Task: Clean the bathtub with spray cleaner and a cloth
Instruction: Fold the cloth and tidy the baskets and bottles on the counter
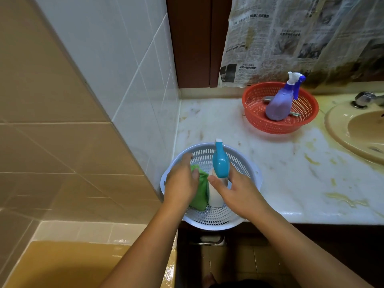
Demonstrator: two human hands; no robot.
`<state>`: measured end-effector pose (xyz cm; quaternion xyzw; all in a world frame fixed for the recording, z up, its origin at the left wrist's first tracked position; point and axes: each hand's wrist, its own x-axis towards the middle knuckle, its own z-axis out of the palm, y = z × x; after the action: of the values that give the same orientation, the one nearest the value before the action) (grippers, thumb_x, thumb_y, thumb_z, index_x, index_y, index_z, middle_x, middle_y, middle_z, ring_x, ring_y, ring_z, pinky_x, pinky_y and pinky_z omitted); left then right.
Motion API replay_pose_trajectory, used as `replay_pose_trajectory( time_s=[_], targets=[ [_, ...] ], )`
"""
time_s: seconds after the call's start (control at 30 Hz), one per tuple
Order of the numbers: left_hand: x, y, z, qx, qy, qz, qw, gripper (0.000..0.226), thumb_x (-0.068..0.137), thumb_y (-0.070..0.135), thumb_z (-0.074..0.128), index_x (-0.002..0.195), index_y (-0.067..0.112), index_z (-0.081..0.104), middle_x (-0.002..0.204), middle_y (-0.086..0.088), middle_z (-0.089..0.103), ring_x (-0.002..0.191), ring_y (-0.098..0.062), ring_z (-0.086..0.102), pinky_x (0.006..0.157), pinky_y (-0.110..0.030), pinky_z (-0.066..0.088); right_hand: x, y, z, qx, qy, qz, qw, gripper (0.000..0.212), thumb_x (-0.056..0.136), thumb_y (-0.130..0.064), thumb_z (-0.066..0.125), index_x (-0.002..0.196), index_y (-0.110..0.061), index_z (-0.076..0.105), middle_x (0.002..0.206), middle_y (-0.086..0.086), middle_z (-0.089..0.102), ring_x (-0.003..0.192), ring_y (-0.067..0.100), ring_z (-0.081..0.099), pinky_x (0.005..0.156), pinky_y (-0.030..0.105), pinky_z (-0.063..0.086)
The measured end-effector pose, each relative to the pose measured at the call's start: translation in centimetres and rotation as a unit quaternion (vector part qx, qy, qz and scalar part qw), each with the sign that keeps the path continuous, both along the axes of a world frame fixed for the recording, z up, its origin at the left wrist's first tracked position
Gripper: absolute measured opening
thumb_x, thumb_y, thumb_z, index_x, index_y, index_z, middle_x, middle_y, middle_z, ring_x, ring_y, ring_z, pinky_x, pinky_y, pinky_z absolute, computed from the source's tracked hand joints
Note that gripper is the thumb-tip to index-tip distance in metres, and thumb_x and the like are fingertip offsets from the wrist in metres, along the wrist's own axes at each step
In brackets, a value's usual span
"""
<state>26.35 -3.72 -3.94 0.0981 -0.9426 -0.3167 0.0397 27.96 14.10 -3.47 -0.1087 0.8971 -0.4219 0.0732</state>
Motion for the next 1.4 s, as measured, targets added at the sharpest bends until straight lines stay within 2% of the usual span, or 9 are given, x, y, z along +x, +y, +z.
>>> replay_pose_trajectory(
  time_s=[0.27, 0.4, 0.53, 0.7, 0.83, 1.0, 1.1, 1.2, 1.4],
  targets=[
    [1.7, -0.5, 0.7, 0.005, 0.046, -0.03, 0.998, 0.044, 0.099, 0.025, 0.061, 0.143, 0.022, 0.054, 0.129, 0.001, 0.067, 0.115, -0.021, 0.063, 0.094, -0.033, 0.05, 0.4, 1.7, 0.2, -0.005, 0.035, 0.032, 0.999, 0.047, 0.1, -0.062, 0.051, 0.145, -0.051, 0.041, 0.136, -0.033, 0.056, 0.125, -0.004, 0.055, 0.103, 0.032, 0.05],
    [3.8, -0.6, 0.5, -0.014, 0.108, -0.044, 0.993, 0.037, 0.095, 0.022, 0.065, 0.132, 0.019, 0.063, 0.125, 0.001, 0.068, 0.116, -0.02, 0.061, 0.098, -0.037, 0.049, 1.2, 3.4, -0.5, 0.009, 0.055, 0.026, 0.998, 0.054, 0.099, -0.059, 0.053, 0.15, -0.047, 0.04, 0.145, -0.026, 0.054, 0.131, 0.002, 0.053, 0.108, 0.033, 0.047],
    [6.5, -0.9, -0.5, -0.017, 0.174, -0.054, 0.983, 0.03, 0.094, 0.027, 0.061, 0.122, 0.018, 0.067, 0.12, 0.005, 0.065, 0.119, -0.017, 0.056, 0.103, -0.044, 0.047, 2.1, 5.4, -1.0, 0.037, 0.089, 0.035, 0.995, 0.052, 0.101, -0.047, 0.057, 0.15, -0.031, 0.05, 0.149, -0.021, 0.051, 0.137, -0.002, 0.044, 0.112, 0.022, 0.037],
    [9.4, -0.5, -2.6, -0.026, 0.155, -0.037, 0.987, 0.039, 0.099, 0.041, 0.05, 0.125, 0.02, 0.069, 0.128, 0.006, 0.062, 0.136, -0.012, 0.043, 0.12, -0.054, 0.032, 3.3, 7.2, -2.4, 0.051, 0.121, 0.085, 0.988, 0.05, 0.102, -0.049, 0.05, 0.148, -0.029, 0.052, 0.147, -0.016, 0.055, 0.142, 0.002, 0.042, 0.118, 0.028, 0.037],
    [11.1, 0.7, -3.7, -0.007, 0.13, -0.018, 0.991, 0.042, 0.102, 0.047, 0.043, 0.129, 0.025, 0.067, 0.14, 0.005, 0.055, 0.153, -0.012, 0.024, 0.129, -0.049, 0.01, 4.2, 8.0, -2.9, 0.047, 0.186, 0.114, 0.975, 0.05, 0.1, -0.048, 0.056, 0.142, -0.02, 0.059, 0.137, -0.018, 0.052, 0.138, -0.029, 0.013, 0.122, 0.009, 0.008],
    [12.3, 2.7, -4.7, 0.011, 0.118, 0.005, 0.993, 0.052, 0.106, 0.049, 0.033, 0.135, 0.02, 0.064, 0.15, 0.001, 0.05, 0.159, -0.009, 0.002, 0.129, -0.049, 0.005, 4.5, 9.2, -2.8, 0.08, 0.202, 0.184, 0.959, 0.051, 0.104, -0.051, 0.049, 0.139, -0.016, 0.06, 0.138, -0.005, 0.063, 0.143, 0.007, 0.039, 0.127, 0.02, 0.001],
    [12.1, 3.3, -4.8, 0.009, 0.117, 0.032, 0.993, 0.053, 0.105, 0.045, 0.031, 0.136, 0.016, 0.063, 0.152, -0.004, 0.049, 0.159, -0.011, -0.002, 0.127, -0.058, 0.012, 4.0, 9.5, -3.3, 0.098, 0.208, 0.201, 0.952, 0.049, 0.105, -0.049, 0.045, 0.137, -0.016, 0.062, 0.135, -0.003, 0.064, 0.145, 0.015, 0.038, 0.127, 0.021, -0.003],
    [12.0, 3.4, -5.0, 0.005, 0.108, 0.048, 0.993, 0.052, 0.104, 0.043, 0.031, 0.136, 0.016, 0.063, 0.153, -0.004, 0.048, 0.159, -0.01, -0.005, 0.126, -0.06, 0.016, 3.4, 9.5, -4.4, 0.129, 0.228, 0.22, 0.94, 0.047, 0.105, -0.047, 0.038, 0.117, -0.017, 0.072, 0.118, -0.003, 0.07, 0.141, 0.025, 0.046, 0.128, 0.028, -0.003],
    [10.7, 3.5, -4.6, 0.004, 0.085, 0.052, 0.995, 0.054, 0.101, 0.048, 0.03, 0.135, 0.02, 0.062, 0.153, -0.001, 0.048, 0.157, -0.007, -0.009, 0.127, -0.058, 0.011, 1.6, 9.3, -5.3, 0.102, 0.245, 0.2, 0.943, 0.032, 0.103, -0.039, 0.052, 0.102, -0.017, 0.074, 0.098, -0.002, 0.07, 0.132, 0.03, 0.054, 0.128, 0.031, -0.004]
  ],
)
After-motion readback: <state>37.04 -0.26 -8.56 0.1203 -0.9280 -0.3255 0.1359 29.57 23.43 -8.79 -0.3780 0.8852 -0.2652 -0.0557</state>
